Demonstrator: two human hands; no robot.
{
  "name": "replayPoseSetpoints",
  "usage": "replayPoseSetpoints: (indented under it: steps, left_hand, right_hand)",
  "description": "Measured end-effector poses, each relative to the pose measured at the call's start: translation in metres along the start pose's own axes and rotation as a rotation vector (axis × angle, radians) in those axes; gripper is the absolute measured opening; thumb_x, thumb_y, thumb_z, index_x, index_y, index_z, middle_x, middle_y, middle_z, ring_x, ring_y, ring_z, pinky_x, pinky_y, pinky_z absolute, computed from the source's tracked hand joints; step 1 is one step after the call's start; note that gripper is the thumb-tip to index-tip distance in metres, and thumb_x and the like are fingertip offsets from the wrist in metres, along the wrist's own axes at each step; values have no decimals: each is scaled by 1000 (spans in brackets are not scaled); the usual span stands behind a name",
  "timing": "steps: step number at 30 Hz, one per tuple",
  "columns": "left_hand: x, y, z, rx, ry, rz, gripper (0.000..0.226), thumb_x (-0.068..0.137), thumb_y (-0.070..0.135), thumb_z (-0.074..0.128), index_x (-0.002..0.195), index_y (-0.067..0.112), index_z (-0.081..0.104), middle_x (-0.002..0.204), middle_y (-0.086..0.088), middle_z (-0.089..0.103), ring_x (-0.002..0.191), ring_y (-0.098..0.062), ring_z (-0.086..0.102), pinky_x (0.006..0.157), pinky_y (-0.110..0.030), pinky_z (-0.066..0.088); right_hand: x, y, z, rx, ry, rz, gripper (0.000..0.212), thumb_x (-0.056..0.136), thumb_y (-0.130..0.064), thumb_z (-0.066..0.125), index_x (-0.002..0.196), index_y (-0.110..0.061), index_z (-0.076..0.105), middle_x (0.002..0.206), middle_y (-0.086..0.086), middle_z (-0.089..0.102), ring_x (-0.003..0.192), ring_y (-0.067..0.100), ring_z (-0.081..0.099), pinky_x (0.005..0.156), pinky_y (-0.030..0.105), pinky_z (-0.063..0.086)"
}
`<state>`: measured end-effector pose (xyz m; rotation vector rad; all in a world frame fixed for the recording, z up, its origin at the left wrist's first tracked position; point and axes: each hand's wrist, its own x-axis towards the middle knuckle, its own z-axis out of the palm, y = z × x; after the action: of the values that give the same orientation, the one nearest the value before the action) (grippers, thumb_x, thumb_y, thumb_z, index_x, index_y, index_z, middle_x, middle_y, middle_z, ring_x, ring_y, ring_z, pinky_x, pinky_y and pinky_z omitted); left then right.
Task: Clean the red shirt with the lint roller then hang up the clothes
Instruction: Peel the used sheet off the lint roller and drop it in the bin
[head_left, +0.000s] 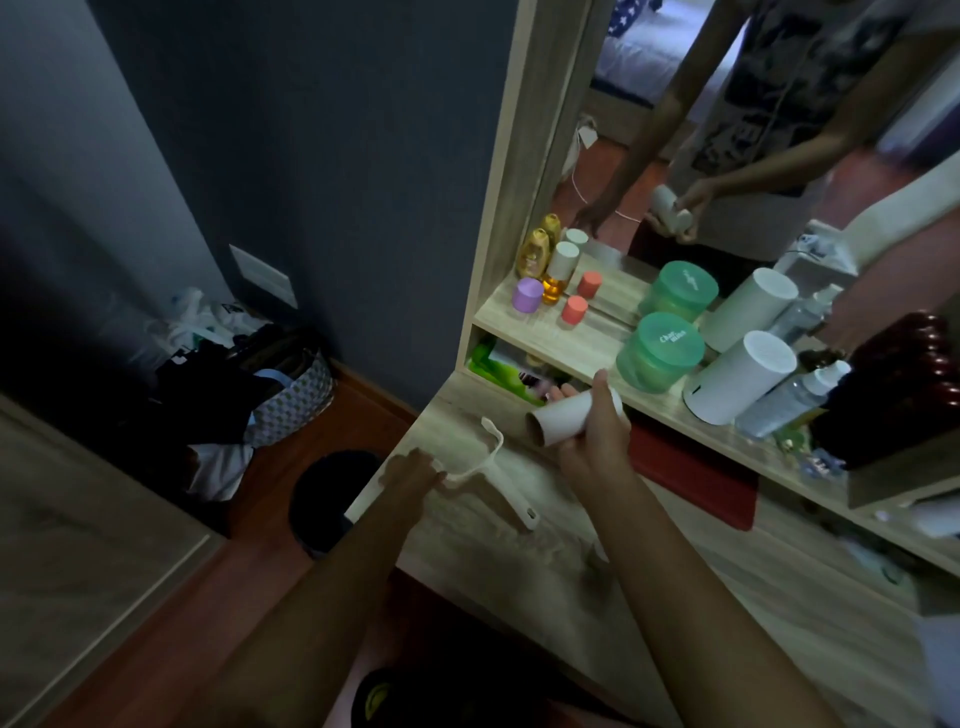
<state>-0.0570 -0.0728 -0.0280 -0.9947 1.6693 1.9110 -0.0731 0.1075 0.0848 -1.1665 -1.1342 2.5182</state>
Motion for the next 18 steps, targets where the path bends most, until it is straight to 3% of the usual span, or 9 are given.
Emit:
replayPoseSetpoints:
  steps: [2, 4, 6, 7, 12, 15, 16, 18]
  left_hand:
    - [8, -15, -10, 222, 49, 23, 16, 88, 14, 58, 97, 2, 64, 106, -16, 63, 84, -23, 57, 79, -39, 52]
    - [9, -22, -13, 359, 126, 58, 16, 81, 21, 67, 80, 5, 67, 97, -17, 64, 80, -25, 57, 65, -33, 46]
    - [11, -24, -13, 523, 163, 153, 29, 84, 29, 66, 90, 1, 69, 96, -15, 65, 91, -29, 61, 71, -33, 44]
    - [15, -25, -13, 589, 173, 206, 33, 87, 31, 64, 94, -1, 70, 96, -15, 66, 96, -29, 62, 78, -34, 44]
    - [19, -24, -8, 760, 156, 346, 38, 88, 38, 56, 97, 4, 71, 108, -15, 66, 104, -30, 60, 82, -31, 42]
    - [15, -23, -2, 899, 301, 291, 49, 90, 43, 54, 121, 5, 57, 127, -18, 47, 114, -34, 48, 88, -37, 41]
    - [9, -20, -2, 866, 357, 337, 46, 92, 39, 55, 123, 5, 54, 130, -17, 44, 116, -34, 46, 91, -37, 41]
    - [-5, -12, 2, 692, 366, 595, 32, 94, 28, 54, 115, 4, 60, 122, -14, 51, 112, -32, 50, 88, -32, 40]
  right_hand:
    - [-1, 0, -8, -41, -35, 53, 54, 92, -33, 62, 136, -10, 41, 108, 17, 67, 95, 26, 68, 92, 47, 52]
    - [1, -1, -16, -94, -37, 80, 54, 93, -37, 60, 136, -10, 44, 101, 12, 66, 83, 21, 65, 78, 40, 58]
    - [3, -1, -24, -164, -5, 79, 58, 90, -43, 62, 134, -8, 48, 105, 11, 67, 73, 20, 63, 53, 28, 55]
    - [4, -1, -27, -191, 11, 72, 57, 89, -44, 62, 133, -11, 49, 107, 10, 69, 72, 19, 62, 49, 23, 52]
    - [10, -3, -38, -178, -32, 132, 51, 89, -47, 61, 129, -19, 49, 105, 8, 70, 73, 18, 62, 56, 24, 51]
    - [6, 0, -34, -144, -57, 192, 44, 88, -46, 62, 116, -14, 53, 98, 10, 68, 67, 16, 63, 57, 26, 54]
    - [4, 0, -32, -131, -61, 200, 40, 88, -44, 63, 110, -12, 54, 92, 10, 67, 61, 16, 64, 50, 25, 54]
    - [4, 7, -27, -129, -91, 191, 38, 88, -39, 65, 108, -9, 53, 85, 9, 62, 56, 15, 65, 41, 21, 50]
